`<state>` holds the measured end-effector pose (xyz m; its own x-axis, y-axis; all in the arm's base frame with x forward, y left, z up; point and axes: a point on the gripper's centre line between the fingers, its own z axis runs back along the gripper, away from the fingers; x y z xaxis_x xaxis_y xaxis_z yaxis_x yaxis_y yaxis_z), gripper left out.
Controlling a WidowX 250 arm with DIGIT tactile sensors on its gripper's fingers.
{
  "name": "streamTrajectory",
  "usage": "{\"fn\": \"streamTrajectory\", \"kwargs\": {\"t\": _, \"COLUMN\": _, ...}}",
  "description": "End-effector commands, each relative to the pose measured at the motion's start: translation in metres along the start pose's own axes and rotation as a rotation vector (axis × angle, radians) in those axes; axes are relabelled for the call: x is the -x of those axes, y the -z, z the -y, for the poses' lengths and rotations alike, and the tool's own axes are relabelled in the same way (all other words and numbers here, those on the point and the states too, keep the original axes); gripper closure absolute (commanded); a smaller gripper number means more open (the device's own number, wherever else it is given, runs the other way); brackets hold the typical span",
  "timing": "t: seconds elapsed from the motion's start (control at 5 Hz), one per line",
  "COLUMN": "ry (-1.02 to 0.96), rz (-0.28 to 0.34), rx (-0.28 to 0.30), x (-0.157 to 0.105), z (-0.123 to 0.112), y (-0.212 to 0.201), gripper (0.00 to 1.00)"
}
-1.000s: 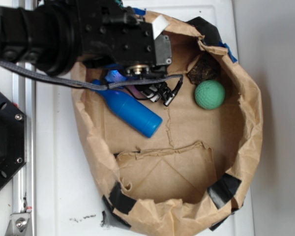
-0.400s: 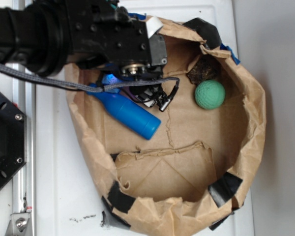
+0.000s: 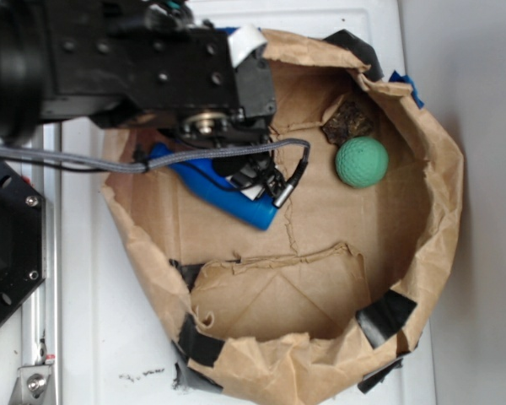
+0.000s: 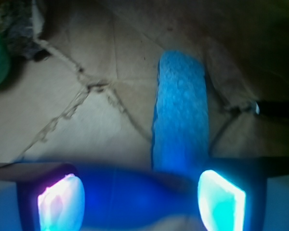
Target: Grab the blue sponge.
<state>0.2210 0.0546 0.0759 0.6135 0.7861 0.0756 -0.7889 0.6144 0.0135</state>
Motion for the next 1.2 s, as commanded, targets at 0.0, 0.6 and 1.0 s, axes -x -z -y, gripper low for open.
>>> {"fn": "streamTrajectory", "kwargs": {"t": 0.0, "ry": 0.0, "rz": 0.064, "rx": -0.014, "x": -0.004, "z": -0.016, "y": -0.001, "gripper": 0.0}}
{"fn": "streamTrajectory", "kwargs": {"t": 0.6, "ry": -0.015, "rz": 0.034, "rx": -0.087, "x": -0.017, "z": -0.026, "y": 0.038, "gripper": 0.0}}
{"fn": "streamTrajectory", "kwargs": {"t": 1.0, "ry": 0.037, "rz": 0.038, "rx": -0.058, "x": -0.008, "z": -0.017, "y": 0.045, "gripper": 0.0}}
